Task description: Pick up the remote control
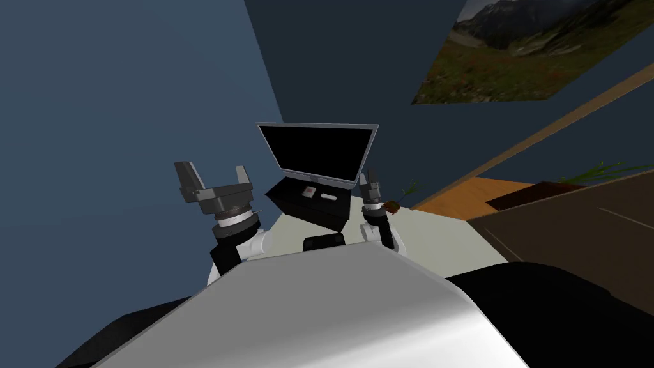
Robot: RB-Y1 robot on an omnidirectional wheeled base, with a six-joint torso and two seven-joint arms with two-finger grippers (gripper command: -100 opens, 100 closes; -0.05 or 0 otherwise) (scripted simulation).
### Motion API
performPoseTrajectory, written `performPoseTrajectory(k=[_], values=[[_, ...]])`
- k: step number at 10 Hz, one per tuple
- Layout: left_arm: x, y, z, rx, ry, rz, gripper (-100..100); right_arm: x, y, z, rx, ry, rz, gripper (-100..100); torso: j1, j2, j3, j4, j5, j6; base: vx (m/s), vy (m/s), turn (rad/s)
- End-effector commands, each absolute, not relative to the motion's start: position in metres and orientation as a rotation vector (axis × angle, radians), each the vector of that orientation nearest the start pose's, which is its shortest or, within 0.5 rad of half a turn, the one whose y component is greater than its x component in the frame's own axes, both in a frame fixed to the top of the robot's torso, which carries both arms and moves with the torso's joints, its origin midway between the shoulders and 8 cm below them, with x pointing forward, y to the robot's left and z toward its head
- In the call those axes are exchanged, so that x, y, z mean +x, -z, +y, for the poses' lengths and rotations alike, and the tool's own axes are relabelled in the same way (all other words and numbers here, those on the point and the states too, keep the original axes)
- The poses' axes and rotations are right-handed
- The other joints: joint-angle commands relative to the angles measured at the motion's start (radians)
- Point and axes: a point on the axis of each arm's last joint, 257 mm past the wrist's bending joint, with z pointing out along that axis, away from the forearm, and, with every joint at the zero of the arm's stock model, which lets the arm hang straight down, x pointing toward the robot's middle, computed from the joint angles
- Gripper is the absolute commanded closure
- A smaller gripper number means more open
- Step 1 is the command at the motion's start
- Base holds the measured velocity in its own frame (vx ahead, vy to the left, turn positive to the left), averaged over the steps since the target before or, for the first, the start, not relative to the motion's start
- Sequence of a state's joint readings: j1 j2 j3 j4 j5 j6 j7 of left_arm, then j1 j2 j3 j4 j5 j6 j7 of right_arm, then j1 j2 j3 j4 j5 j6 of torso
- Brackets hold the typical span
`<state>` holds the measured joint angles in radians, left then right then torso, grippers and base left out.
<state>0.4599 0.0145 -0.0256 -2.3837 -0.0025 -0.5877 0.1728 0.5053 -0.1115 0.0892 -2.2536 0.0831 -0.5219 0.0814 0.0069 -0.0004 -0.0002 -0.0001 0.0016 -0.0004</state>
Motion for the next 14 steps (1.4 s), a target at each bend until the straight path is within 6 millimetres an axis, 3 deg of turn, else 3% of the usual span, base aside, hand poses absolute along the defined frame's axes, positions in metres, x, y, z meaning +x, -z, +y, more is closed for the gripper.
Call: performPoseTrajectory(k=[1,5,9,14], values=[[0.305,-0.095,0.257,-0.514,1.554,0.431,0,0.36,0.003,-0.223,0.517,-1.282,0.827,-100,0.0,0.0,0.0,0.0,0.0,0.0,0.023,0.077,0.296],[0.305,-0.095,0.257,-0.514,1.554,0.432,0,0.383,0.04,-0.208,0.537,-1.304,0.933,-100,0.0,-0.002,-0.001,0.0,0.0,0.0,0.037,0.086,0.283],[0.305,-0.095,0.257,-0.514,1.554,0.432,0,0.412,0.098,-0.182,0.526,-1.307,1.117,-100,-0.002,-0.002,-0.001,0.0,0.0,0.0,0.043,0.067,0.36],[0.305,-0.095,0.257,-0.514,1.554,0.432,0,0.426,0.155,-0.173,0.529,-1.271,1.265,-100,-0.004,0.001,0.0,0.0,-0.001,0.001,0.029,0.029,0.185]])
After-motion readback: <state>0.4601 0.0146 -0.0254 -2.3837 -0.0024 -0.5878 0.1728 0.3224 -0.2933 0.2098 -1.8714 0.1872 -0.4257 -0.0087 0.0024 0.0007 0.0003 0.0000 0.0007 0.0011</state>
